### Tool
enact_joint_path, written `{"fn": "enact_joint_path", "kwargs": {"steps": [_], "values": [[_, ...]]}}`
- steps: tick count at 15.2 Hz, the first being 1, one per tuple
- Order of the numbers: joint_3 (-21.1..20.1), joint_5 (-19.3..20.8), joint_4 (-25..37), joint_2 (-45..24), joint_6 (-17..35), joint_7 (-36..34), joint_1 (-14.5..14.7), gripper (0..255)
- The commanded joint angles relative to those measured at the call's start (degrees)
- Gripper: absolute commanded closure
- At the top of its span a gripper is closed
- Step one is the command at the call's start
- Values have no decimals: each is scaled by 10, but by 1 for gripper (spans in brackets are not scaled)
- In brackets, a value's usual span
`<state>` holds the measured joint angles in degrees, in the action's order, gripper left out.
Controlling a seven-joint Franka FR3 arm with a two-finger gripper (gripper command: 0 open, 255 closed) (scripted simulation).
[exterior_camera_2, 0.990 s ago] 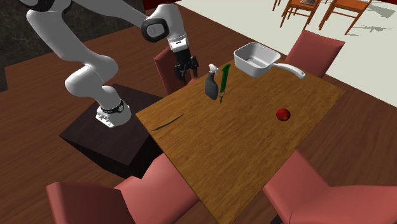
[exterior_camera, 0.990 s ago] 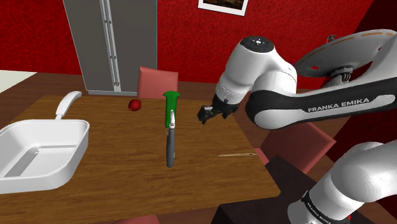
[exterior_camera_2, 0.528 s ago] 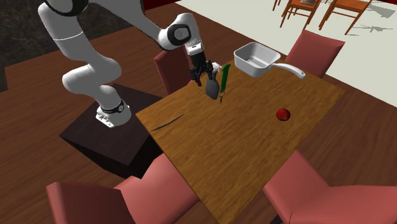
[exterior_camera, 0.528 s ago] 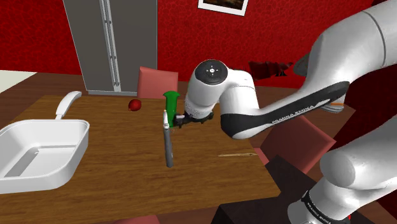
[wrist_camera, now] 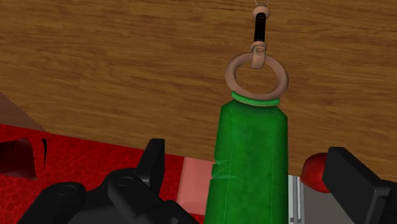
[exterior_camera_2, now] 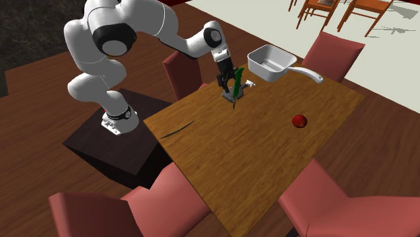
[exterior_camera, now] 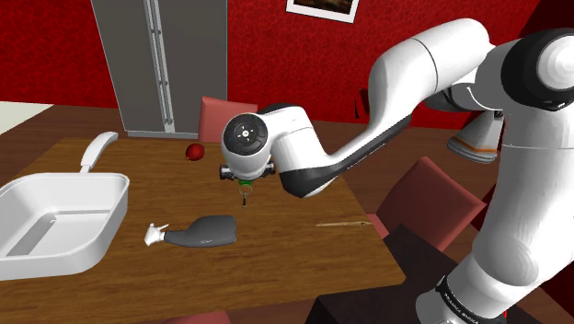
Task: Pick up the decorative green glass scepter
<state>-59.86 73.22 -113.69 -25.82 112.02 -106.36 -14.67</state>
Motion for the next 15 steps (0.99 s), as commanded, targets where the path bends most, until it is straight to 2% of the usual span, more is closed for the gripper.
{"fn": "enact_joint_path", "kwargs": {"steps": [1,6,8,9,15], "values": [[16,22,9,-21,-10,-17,21,0],[38,53,6,-51,-6,-46,39,0],[38,53,6,-51,-6,-46,39,0],[38,53,6,-51,-6,-46,39,255],[38,53,5,-51,-6,-46,40,255]]}}
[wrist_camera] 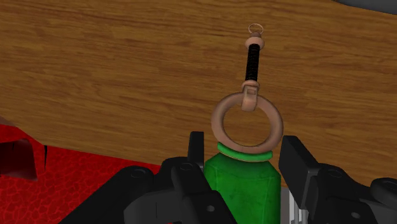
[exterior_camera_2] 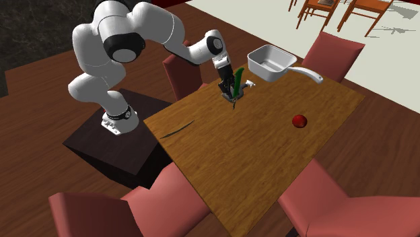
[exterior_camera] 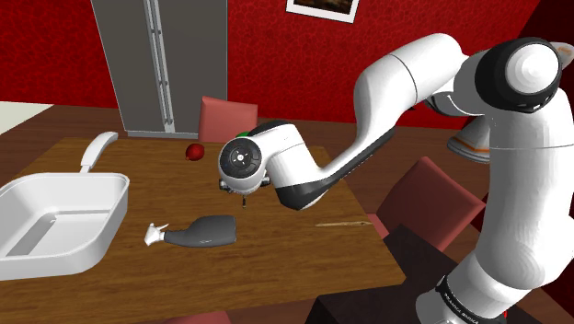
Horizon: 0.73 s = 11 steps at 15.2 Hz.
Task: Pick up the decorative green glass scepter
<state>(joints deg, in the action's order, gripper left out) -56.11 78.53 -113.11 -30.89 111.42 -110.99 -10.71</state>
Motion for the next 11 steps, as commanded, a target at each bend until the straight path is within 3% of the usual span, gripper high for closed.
{"fn": "enact_joint_path", "kwargs": {"steps": [1,11], "values": [[0,0,0,0,0,0,0,255],[-30,-45,6,42,-5,42,-26,255]]}}
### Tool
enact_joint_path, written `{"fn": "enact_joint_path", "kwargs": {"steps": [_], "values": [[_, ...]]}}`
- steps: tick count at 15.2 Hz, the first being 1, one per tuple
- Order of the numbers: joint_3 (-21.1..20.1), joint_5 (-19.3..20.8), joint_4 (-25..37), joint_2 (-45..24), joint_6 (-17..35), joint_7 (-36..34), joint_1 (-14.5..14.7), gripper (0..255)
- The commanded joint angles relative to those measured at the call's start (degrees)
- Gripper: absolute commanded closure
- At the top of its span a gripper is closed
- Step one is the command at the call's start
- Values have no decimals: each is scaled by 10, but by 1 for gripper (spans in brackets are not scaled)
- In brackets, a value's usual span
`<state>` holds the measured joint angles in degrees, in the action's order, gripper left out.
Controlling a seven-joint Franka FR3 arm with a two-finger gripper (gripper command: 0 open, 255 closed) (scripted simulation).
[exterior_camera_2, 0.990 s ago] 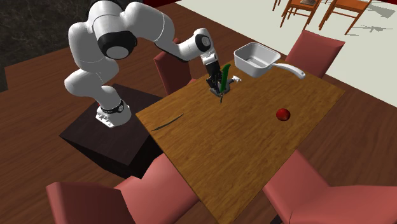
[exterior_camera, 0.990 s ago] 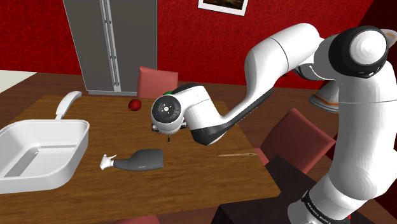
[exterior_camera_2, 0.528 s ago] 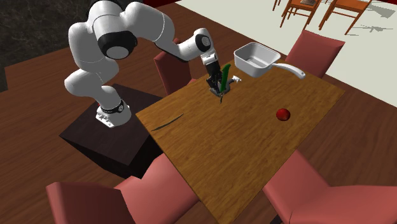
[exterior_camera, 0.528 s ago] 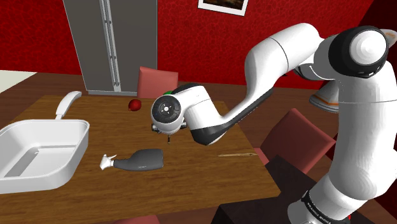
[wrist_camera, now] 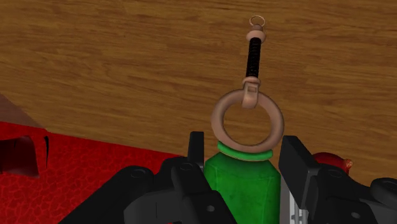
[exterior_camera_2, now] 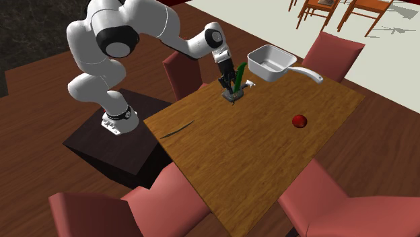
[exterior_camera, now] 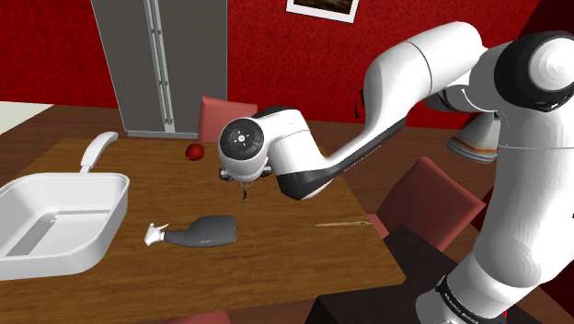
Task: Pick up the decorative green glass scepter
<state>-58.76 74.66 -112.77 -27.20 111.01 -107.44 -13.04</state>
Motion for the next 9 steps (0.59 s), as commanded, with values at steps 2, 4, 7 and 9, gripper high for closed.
{"fn": "enact_joint_path", "kwargs": {"steps": [2,4,7,9], "values": [[-11,-17,5,15,-3,17,-10,255],[-19,-29,8,25,-5,28,-16,255],[-29,-45,13,40,-8,45,-26,255],[-30,-46,14,41,-8,46,-26,255]]}}
